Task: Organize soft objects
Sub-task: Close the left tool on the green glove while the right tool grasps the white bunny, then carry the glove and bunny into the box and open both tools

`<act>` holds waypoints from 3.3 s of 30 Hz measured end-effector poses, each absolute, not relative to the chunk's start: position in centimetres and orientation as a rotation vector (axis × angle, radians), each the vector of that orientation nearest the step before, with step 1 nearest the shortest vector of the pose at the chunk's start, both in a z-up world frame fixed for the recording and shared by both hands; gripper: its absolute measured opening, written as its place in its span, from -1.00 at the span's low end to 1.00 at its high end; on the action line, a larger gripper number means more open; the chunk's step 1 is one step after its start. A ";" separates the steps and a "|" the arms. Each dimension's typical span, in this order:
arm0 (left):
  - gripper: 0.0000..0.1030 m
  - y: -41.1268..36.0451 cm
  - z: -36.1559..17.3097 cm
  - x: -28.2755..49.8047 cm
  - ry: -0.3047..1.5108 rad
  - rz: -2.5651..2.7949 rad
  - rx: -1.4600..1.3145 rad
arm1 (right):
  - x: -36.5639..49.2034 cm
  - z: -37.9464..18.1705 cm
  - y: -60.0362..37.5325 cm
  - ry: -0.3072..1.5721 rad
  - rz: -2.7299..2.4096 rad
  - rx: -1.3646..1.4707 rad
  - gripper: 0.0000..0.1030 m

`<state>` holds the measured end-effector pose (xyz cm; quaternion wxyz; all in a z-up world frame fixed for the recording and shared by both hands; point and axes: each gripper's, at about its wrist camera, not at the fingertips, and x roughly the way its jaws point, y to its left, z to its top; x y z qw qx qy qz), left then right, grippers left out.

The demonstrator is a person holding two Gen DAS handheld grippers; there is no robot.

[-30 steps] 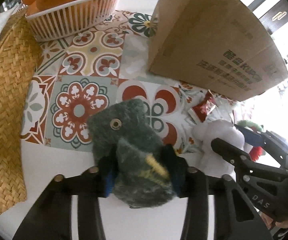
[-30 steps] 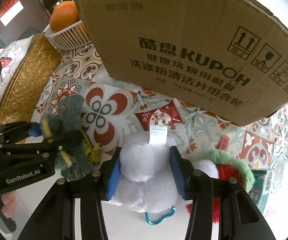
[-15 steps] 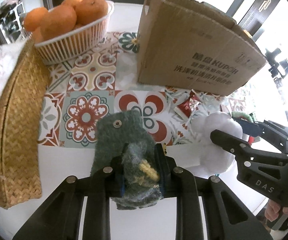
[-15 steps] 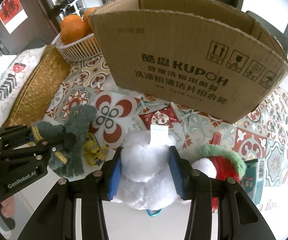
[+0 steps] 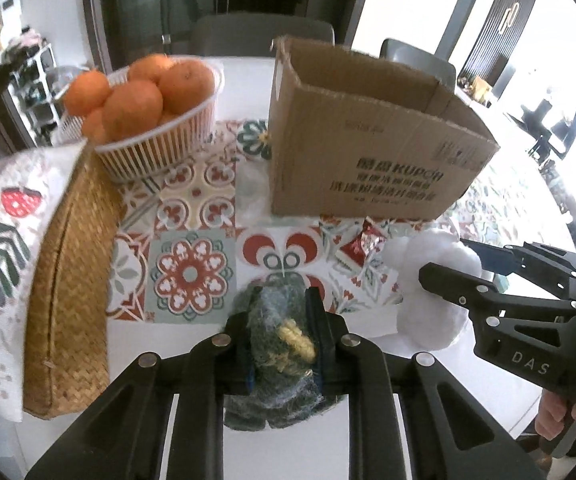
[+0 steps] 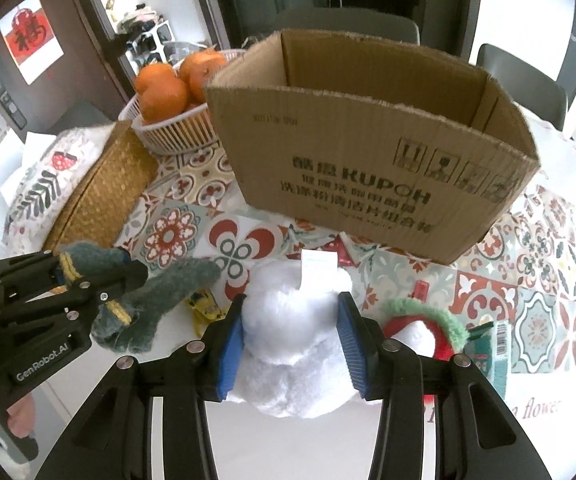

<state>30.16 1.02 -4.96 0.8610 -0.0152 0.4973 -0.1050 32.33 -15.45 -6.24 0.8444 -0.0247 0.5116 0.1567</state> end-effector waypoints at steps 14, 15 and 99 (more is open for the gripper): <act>-0.62 0.1 0.1 29.5 0.898 -0.260 -0.021 | 31.3 -1.0 -16.5 0.931 0.310 -0.010 -0.13; -0.62 0.0 0.5 29.5 0.889 -0.262 -0.021 | 31.2 -0.5 -16.6 0.917 0.307 -0.009 -0.13; -0.57 -8.8 0.5 49.2 0.861 -0.394 0.101 | 49.1 -1.4 -22.5 0.975 0.262 0.104 -0.13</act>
